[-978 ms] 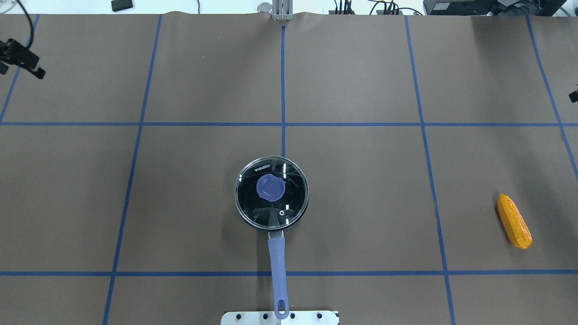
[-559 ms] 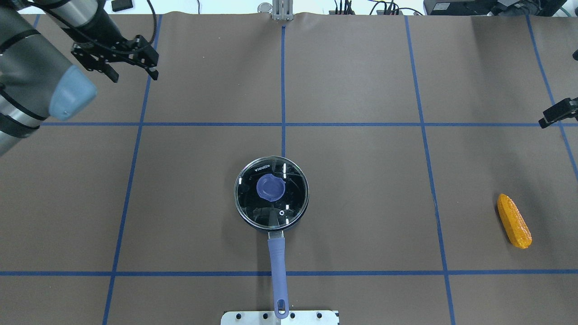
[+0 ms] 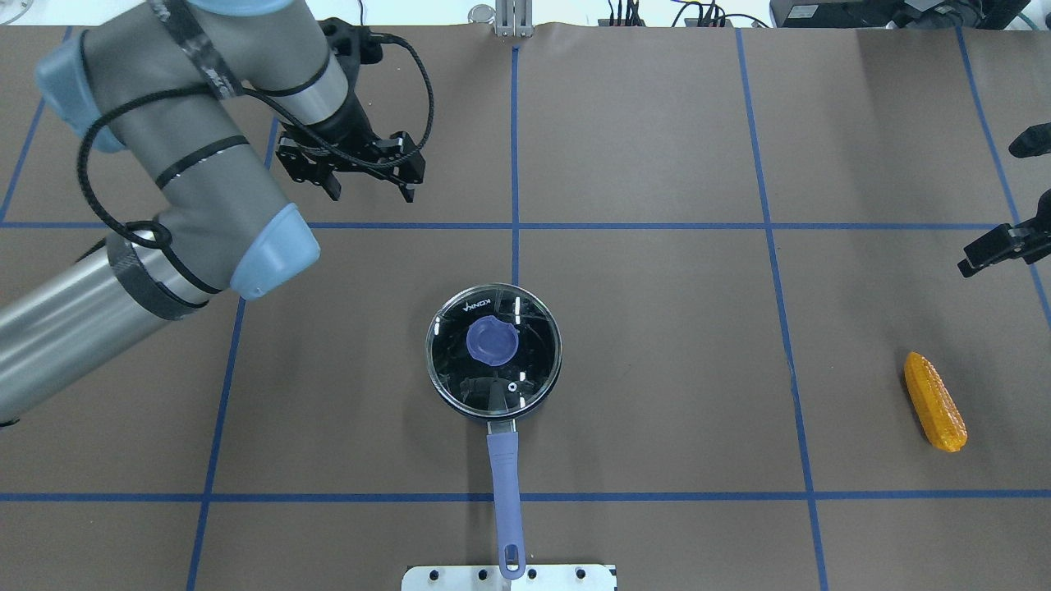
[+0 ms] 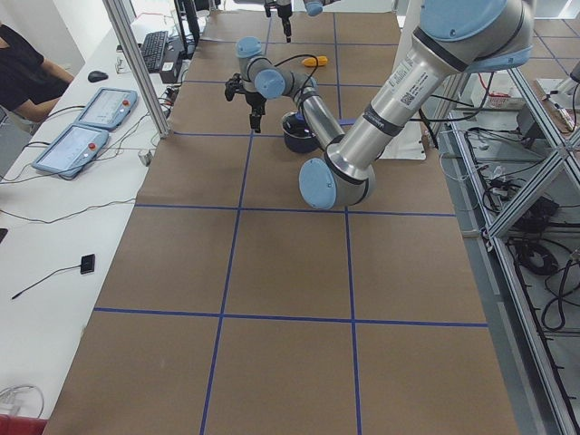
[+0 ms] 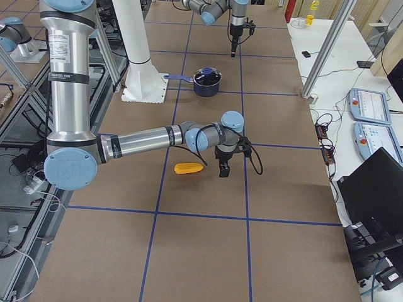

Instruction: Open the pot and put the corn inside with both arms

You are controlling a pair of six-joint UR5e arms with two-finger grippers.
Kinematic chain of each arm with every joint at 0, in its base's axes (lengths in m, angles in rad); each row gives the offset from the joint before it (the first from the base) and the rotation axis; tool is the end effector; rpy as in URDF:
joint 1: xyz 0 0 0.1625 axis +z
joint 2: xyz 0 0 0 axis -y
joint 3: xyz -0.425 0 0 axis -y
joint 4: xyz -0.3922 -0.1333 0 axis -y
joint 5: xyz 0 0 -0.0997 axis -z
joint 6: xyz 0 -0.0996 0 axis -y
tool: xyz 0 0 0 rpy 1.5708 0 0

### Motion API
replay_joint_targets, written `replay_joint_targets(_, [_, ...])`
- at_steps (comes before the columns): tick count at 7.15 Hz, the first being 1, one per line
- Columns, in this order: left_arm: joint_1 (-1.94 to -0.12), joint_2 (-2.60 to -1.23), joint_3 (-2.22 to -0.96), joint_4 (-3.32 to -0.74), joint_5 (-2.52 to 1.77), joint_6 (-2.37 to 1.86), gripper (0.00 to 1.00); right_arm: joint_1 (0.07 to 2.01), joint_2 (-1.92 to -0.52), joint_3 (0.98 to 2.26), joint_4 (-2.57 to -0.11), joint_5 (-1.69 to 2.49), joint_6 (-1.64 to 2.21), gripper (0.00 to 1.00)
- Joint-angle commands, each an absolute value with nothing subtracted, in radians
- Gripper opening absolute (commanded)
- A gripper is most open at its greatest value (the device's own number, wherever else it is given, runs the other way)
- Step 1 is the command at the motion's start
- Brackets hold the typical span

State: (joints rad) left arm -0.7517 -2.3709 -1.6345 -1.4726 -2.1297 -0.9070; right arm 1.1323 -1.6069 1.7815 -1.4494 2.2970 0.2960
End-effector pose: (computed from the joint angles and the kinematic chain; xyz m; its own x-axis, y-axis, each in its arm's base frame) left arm 0.4491 -0.5300 0.1522 0.6062 0.1484 -0.7814 -0.0799 0.9888 0.1258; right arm -0.1464 -0.4703 0.5612 0.6873 -0.2188 0.6926 0.2150 0.9721 0.0937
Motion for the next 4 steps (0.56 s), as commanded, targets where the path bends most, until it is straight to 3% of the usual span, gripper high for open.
replay_joint_targets(1, [-0.706,-2.404,-1.632,-1.474,-2.100,-0.922,0.99,1.062,-1.641,1.830,-1.447,2.298,0.387,1.00])
replay_joint_targets(4, [-0.657,-2.419,-1.632,-1.470,-2.094,-0.928,0.99,0.954,-1.647,1.847,-1.443,2.286,0.468,1.00])
